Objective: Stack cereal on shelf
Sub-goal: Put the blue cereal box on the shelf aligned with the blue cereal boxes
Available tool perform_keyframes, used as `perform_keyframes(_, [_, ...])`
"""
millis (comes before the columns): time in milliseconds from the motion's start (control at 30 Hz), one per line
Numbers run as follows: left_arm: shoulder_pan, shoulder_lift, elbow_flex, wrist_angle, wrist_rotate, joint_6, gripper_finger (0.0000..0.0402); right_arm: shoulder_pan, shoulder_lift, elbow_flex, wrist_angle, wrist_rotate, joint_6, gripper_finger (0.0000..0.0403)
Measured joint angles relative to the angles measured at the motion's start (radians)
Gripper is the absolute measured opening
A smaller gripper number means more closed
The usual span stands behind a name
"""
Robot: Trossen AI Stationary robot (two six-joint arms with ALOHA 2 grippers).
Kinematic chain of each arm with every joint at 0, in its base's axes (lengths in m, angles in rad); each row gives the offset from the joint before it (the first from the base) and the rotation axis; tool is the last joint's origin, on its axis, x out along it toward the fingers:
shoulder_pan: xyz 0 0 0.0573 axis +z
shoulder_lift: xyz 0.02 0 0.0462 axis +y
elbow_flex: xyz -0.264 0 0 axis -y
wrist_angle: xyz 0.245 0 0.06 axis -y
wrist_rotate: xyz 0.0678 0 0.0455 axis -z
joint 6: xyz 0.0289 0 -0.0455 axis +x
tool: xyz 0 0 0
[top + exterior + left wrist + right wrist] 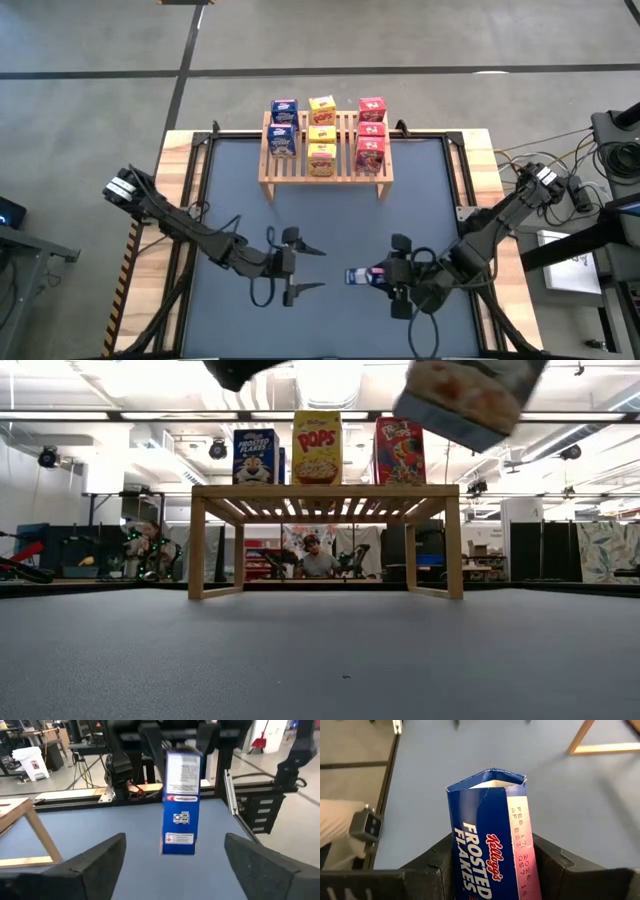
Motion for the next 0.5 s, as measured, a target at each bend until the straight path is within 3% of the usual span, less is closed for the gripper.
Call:
perform_keyframes(267, [0.012, 0.124, 0.146, -0.145, -0.098, -0.009, 0.0345, -0.039, 0.000, 0.000, 0.088, 0.000, -0.089, 0.0173])
perform_keyframes(500, [0.040, 0.171, 0.200, -0.145, -0.051, -0.051, 0.0345, -0.043, 0.000, 0.000, 0.140, 0.001, -0.143, 0.0171])
